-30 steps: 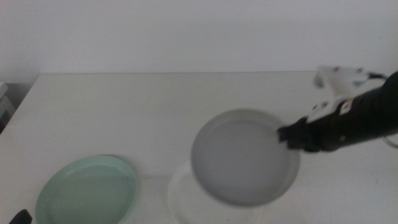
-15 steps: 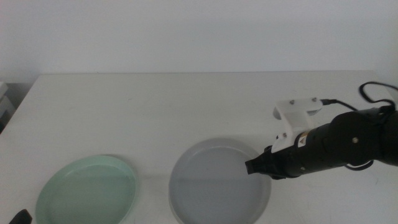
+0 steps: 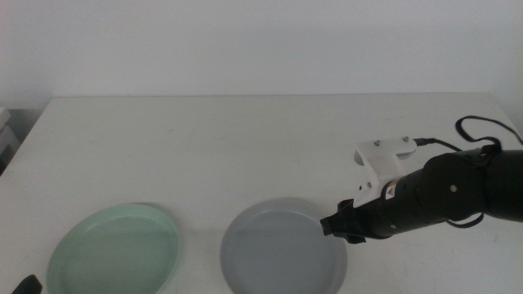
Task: Stack the three bowls on top of each other.
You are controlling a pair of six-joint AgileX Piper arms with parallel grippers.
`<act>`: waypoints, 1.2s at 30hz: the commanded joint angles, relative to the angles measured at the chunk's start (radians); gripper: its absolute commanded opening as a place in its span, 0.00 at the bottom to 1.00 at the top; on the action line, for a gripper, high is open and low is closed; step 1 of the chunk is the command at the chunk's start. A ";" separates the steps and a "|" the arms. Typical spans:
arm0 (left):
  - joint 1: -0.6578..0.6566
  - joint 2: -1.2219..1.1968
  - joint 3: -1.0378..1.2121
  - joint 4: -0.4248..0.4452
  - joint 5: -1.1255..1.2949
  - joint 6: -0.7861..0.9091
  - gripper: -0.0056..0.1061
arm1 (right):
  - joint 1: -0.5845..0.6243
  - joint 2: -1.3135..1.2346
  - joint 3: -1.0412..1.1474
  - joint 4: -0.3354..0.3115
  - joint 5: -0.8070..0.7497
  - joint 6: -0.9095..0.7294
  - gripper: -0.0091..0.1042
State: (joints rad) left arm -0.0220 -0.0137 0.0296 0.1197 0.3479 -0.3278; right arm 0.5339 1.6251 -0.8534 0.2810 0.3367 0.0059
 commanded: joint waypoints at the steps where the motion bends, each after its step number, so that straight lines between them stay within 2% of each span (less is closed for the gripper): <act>1: -0.001 -0.013 -0.004 0.001 -0.074 -0.010 0.99 | 0.002 -0.089 -0.021 -0.016 -0.026 -0.013 0.44; 4: -0.001 -0.013 -0.004 0.001 -0.074 -0.010 0.99 | -0.002 -0.214 -0.021 -0.054 0.002 -0.013 0.56; 6: -0.001 -0.013 -0.004 0.001 -0.074 -0.010 0.99 | -0.002 -0.302 -0.021 -0.085 0.024 -0.006 0.59; 11: -0.001 -0.013 -0.004 0.001 -0.074 -0.010 0.99 | -0.017 -0.519 -0.020 -0.120 0.077 0.014 0.57; 15: -0.001 -0.013 -0.004 0.001 -0.074 -0.010 0.99 | -0.045 -0.674 0.012 -0.172 0.122 0.033 0.53; 25: -0.001 -0.013 -0.004 0.001 -0.074 -0.010 0.99 | -0.046 -0.998 0.147 -0.220 0.168 0.033 0.53; 32: -0.001 -0.013 -0.004 0.001 -0.074 -0.010 0.99 | -0.046 -1.046 0.158 -0.182 0.167 0.032 0.53; 35: -0.001 -0.013 -0.004 0.001 -0.074 -0.010 0.99 | -0.046 -1.046 0.158 -0.185 0.163 0.032 0.53; 36: -0.001 -0.013 -0.004 0.001 -0.074 -0.010 0.99 | -0.046 -1.046 0.158 -0.205 0.164 0.032 0.53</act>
State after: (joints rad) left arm -0.0220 -0.0137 0.0296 0.1197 0.3479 -0.3278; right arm 0.4937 0.5793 -0.6700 0.0907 0.5743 0.0428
